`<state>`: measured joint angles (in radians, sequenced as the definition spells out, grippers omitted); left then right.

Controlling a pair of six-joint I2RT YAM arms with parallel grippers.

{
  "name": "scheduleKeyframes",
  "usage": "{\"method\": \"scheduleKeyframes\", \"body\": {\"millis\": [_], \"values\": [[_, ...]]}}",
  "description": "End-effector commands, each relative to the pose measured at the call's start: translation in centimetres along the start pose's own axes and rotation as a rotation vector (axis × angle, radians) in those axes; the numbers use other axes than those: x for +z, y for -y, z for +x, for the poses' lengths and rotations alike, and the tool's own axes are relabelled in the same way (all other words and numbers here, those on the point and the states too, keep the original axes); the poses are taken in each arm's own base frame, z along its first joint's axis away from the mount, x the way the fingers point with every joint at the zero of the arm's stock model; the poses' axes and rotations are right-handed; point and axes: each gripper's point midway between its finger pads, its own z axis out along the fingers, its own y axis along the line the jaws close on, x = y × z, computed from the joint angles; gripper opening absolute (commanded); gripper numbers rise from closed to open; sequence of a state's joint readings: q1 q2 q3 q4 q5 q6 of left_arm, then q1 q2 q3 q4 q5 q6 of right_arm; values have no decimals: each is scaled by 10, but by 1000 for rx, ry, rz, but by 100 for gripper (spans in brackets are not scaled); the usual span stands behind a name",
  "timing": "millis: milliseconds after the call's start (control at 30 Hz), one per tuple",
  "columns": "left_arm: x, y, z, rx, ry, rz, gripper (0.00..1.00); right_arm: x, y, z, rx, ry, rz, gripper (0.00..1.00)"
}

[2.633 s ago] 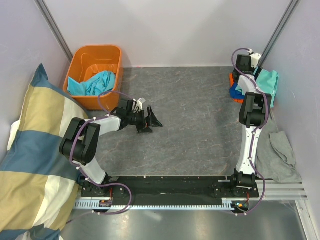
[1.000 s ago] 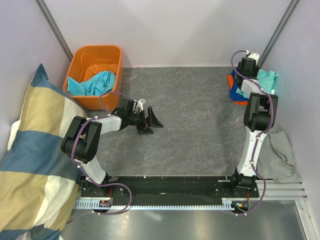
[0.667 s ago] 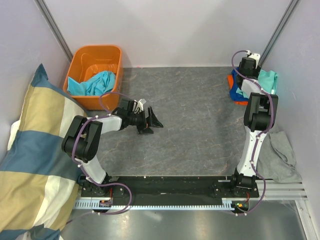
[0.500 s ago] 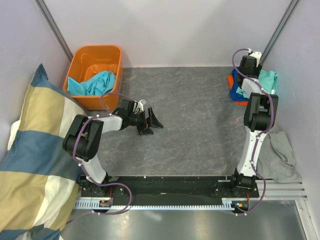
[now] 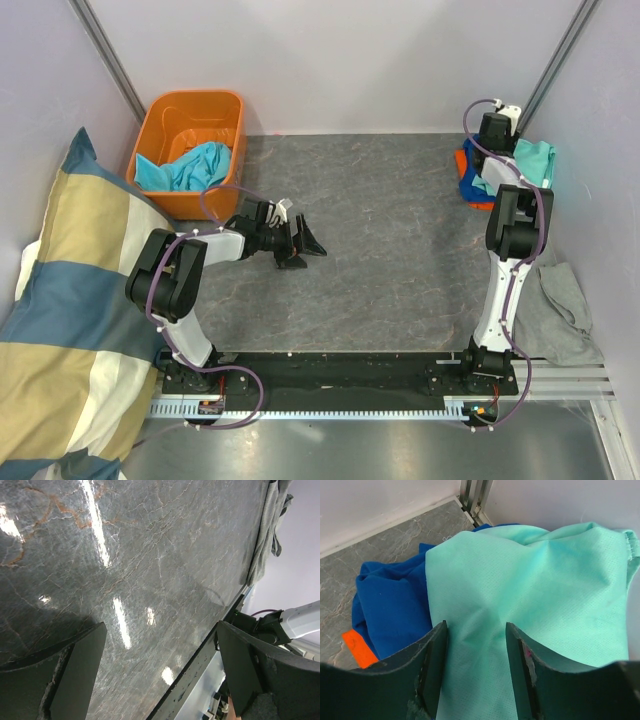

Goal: Fold and stack the t-shirts
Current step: Neatly place the folded tshirt to the corner

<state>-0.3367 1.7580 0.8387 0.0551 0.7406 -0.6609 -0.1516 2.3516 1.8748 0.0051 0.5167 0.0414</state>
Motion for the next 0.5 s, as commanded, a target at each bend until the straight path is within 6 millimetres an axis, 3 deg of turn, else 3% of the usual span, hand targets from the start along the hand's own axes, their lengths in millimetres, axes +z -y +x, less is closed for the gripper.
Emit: {"method": "scheduleKeyframes", "body": {"millis": [0,133,167,233,267,300,467], "values": [[2,10,-12,-1,13,35,100,2,-1,-16,34,34,3,58],[1,11,-13,2,15,39,100,4,-2,-12,29,27,2,58],[2,11,-13,-2,13,37,100,4,-2,-11,27,24,2,53],[1,11,-12,1,13,39,100,5,-2,-9,25,20,1,37],[1,11,-12,0,12,39,100,5,-3,-8,29,19,1,11],[1,11,-12,-1,13,39,100,5,-3,-8,30,19,-1,2],[2,11,-12,-2,11,40,100,4,-2,-10,23,23,-1,0]]}}
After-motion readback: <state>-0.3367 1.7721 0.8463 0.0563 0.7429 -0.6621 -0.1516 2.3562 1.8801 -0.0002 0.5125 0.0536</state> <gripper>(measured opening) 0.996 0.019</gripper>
